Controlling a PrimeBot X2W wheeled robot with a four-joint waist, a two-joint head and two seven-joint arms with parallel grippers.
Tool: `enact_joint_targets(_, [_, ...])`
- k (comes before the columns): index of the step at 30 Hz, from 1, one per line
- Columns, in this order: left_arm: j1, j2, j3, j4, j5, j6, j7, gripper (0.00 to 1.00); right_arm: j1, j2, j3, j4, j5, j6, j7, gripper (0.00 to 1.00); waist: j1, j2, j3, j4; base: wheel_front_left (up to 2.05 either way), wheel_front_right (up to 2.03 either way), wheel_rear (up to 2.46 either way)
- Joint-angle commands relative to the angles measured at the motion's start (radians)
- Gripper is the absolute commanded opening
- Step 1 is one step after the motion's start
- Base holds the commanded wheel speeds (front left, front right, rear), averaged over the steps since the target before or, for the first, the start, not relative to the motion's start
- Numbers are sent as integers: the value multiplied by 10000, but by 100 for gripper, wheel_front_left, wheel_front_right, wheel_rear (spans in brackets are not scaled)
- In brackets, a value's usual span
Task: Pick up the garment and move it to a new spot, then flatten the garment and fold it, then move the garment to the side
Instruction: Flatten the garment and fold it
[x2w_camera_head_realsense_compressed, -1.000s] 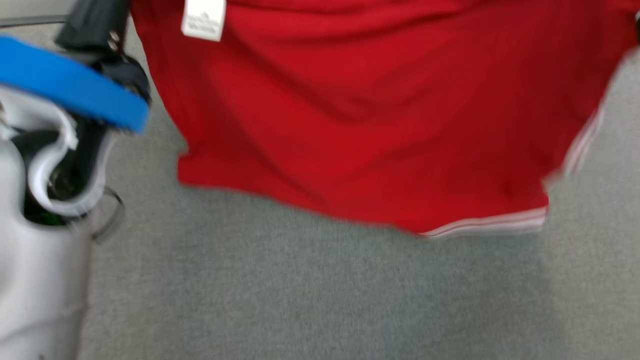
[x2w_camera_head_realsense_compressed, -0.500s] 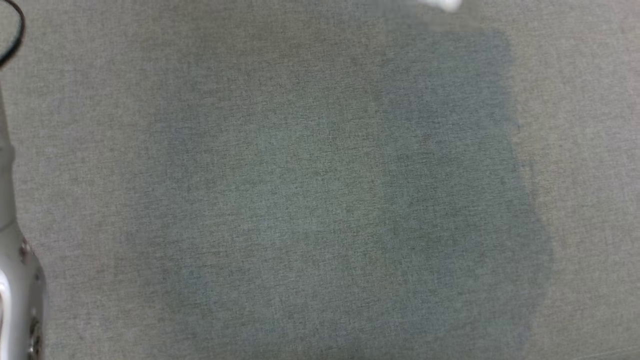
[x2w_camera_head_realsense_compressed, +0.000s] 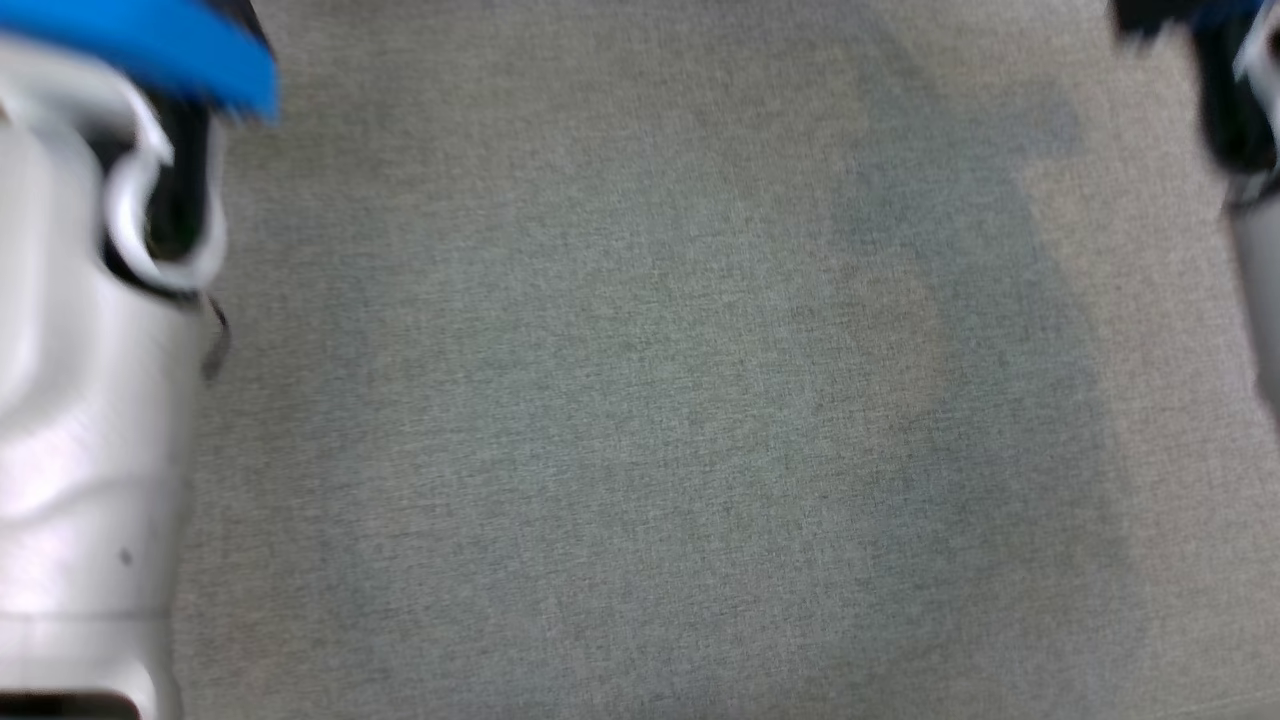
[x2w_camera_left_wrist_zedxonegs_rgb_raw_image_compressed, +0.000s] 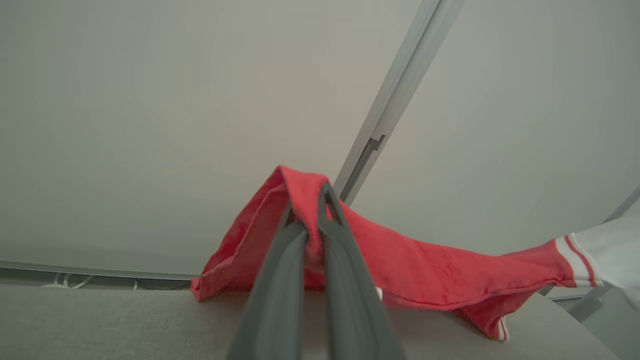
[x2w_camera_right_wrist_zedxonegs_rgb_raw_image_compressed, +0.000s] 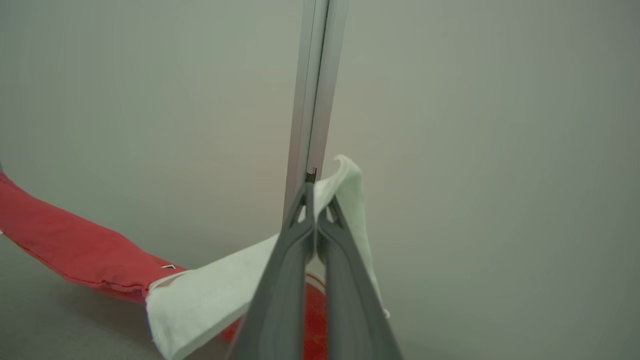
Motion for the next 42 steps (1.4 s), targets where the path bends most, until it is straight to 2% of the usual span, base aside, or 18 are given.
enact_joint_targets(1, [481,-23,-97,187,-76,-74,-204,0,752,-192,-31,-57,290,-2,80,0,-3,-3,-161,32,0,0,0])
enact_joint_targets(3, [1267,-198,-117,519,-479,-150,-331,0,1913,-272,-181,-236,877,-2,446,0,-3,-3,-404,95,0,0,0])
enact_joint_targets(9, [3689,-56,-454,680,-1248,-213,-331,0,5414,-127,-1088,-1364,1625,-1,2011,0,-3,-3,-1477,114,0,0,0])
enact_joint_targets(15, [5779,51,-887,-11,-1323,-142,-359,0,8281,580,-2463,-3092,1142,-1,3875,0,-3,-3,-2427,260,0,0,0])
enact_joint_targets(21, [7312,183,-1332,-1215,-976,410,-103,0,10530,1836,-4047,-5336,-113,-1,6209,0,-3,-3,-2994,466,0,0,0])
enact_joint_targets(27, [8573,578,-1741,-2395,-603,1046,439,0,12015,2665,-4660,-7165,-693,-1,7958,0,-3,-3,-3281,580,0,0,0])
enact_joint_targets(35, [9835,1706,-2184,-3976,-75,1640,1743,0,13485,2842,-5015,-8395,-435,-1,9633,0,-3,-3,-3310,708,0,0,0])
enact_joint_targets(39, [10264,2202,-2373,-4798,-117,1748,2528,0,13887,2848,-5178,-8896,-229,-1,10152,0,-3,-3,-3272,759,0,0,0])
enact_joint_targets(42, [10210,2491,-2459,-5271,-203,1661,3093,0,13757,2853,-5213,-9248,-392,-1,10329,0,-3,-3,-3246,806,0,0,0])
